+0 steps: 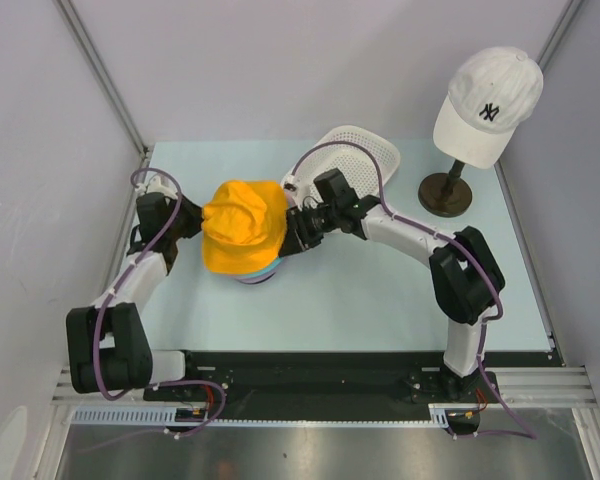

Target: Stack the hats

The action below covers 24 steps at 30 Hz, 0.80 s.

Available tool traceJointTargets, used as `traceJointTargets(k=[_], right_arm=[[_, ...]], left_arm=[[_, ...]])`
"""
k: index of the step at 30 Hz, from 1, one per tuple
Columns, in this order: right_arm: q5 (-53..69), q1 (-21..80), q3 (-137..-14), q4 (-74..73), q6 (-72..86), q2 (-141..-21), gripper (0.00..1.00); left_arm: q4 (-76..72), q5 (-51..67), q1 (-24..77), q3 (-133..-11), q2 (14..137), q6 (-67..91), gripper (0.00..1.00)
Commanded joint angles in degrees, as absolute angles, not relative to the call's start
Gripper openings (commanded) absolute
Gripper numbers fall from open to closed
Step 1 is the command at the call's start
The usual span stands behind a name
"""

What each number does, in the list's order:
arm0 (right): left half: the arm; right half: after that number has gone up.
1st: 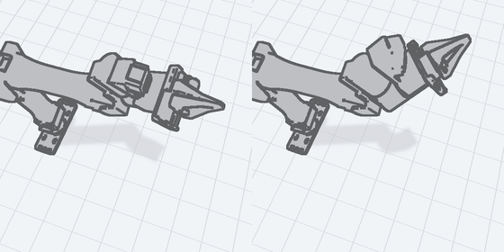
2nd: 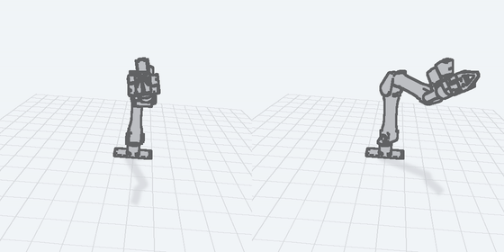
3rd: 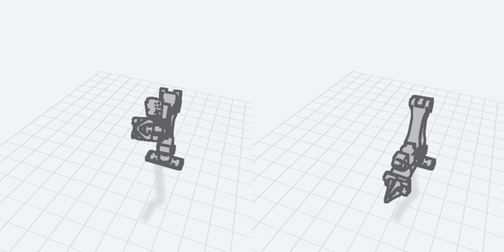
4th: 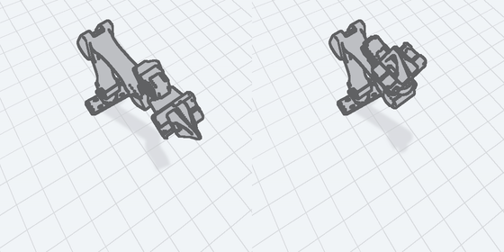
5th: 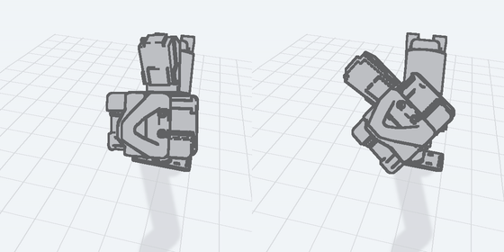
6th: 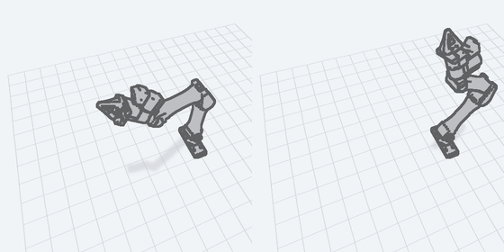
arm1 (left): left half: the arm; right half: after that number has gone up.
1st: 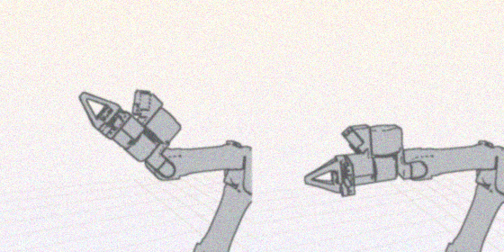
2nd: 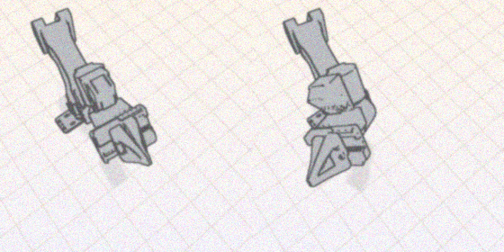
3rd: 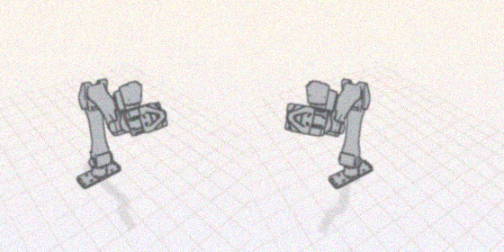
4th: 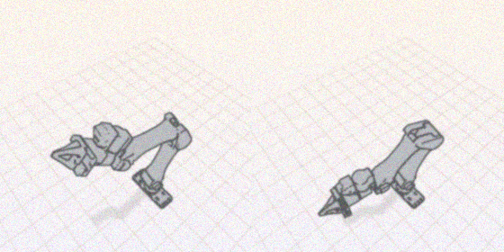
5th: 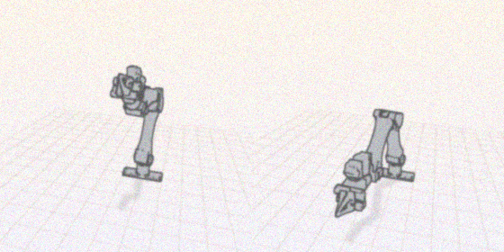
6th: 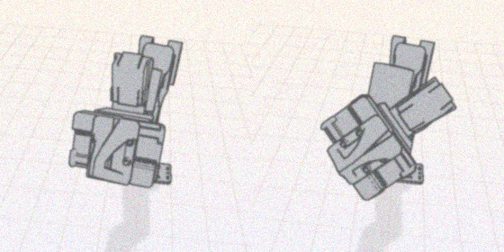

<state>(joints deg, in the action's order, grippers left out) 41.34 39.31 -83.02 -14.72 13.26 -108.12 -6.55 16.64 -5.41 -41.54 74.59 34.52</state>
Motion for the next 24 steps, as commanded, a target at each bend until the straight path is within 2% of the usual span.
traceJointTargets(k=[1, 4, 5, 9, 13, 17, 24], right_arm=[[42.9, 37.8, -81.1, -21.5, 11.3, -105.1, 0.47], [42.6, 35.1, -80.5, -22.7, 11.2, -100.9, 0.65], [42.7, 34.4, -80.3, -23.3, 11.4, -99.9, 0.68], [43.6, 30.5, -82.7, -24.4, 11.9, -95.5, 0.74], [46.3, 26.3, -87.6, -20.3, 14.8, -97.3, 0.76], [48.4, 25.5, -93.8, -15.9, 17.4, -102.8, 0.76], [51.4, 25.5, -99.7, -0.6, 29.2, -112.9, 0.76]], left_arm=[[-2.1, 15.2, -5.9, -46.0, 74.6, 30.8, 0.31], [2.7, 13.9, -7.4, -47.0, 72.4, 29.5, 0.53], [3.6, 13.7, -8.4, -47.2, 71.9, 29.2, 0.6], [7.3, 11.8, -10.5, -47.6, 68.1, 28.7, 0.76], [9.7, 8.2, -13.5, -46.0, 63.5, 30.1, 1.0], [12.6, 8.5, -15.7, -44.4, 59.8, 32.2, 1.0], [6.3, 20.8, -15.7, -34.7, 50.4, 38.0, 0.86]])
